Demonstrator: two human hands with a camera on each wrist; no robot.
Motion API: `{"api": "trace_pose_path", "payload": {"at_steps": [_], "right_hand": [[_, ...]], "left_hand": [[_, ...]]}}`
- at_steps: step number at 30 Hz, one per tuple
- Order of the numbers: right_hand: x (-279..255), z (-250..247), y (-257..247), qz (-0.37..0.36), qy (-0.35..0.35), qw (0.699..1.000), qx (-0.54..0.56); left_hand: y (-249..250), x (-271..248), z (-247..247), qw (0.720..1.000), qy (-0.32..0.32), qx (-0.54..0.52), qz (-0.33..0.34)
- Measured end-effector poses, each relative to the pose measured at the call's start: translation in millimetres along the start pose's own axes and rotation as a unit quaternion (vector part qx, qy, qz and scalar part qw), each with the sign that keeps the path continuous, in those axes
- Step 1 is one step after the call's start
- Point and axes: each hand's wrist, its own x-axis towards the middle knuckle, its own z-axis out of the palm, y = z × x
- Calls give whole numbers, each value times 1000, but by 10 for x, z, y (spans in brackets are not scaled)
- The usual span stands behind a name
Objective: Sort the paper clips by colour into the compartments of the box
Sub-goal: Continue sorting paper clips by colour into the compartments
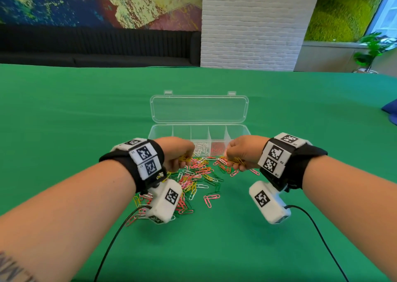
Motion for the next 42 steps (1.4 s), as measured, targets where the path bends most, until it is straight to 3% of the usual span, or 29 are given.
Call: {"api": "trace_pose_path", "payload": {"at_steps": [5, 13, 22, 29, 33, 36, 39, 42], "right_hand": [[213, 13, -347, 1, -12, 997, 71], [592, 71, -873, 6, 17, 967, 255], [1045, 158, -1007, 30, 10, 972, 233], [854, 80, -855, -29, -27, 961, 275], [616, -64, -660, -65, 14, 982, 178], [382, -178, -399, -109, 34, 992, 59], [164, -240, -96, -124, 52, 989, -66], [17, -263, 183, -107, 65, 979, -160]], "left_hand": [[94, 102, -353, 994, 26, -104, 3], [377, 386, -673, 994, 103, 28, -2], [492, 706, -627, 991, 107, 77, 26], [437, 586, -596, 988, 112, 92, 47], [366, 307, -566, 975, 111, 142, 130], [293, 57, -468, 947, 108, 235, 192], [192, -134, -288, 909, 60, 340, 232], [42, -216, -32, 887, -16, 403, 224]]}}
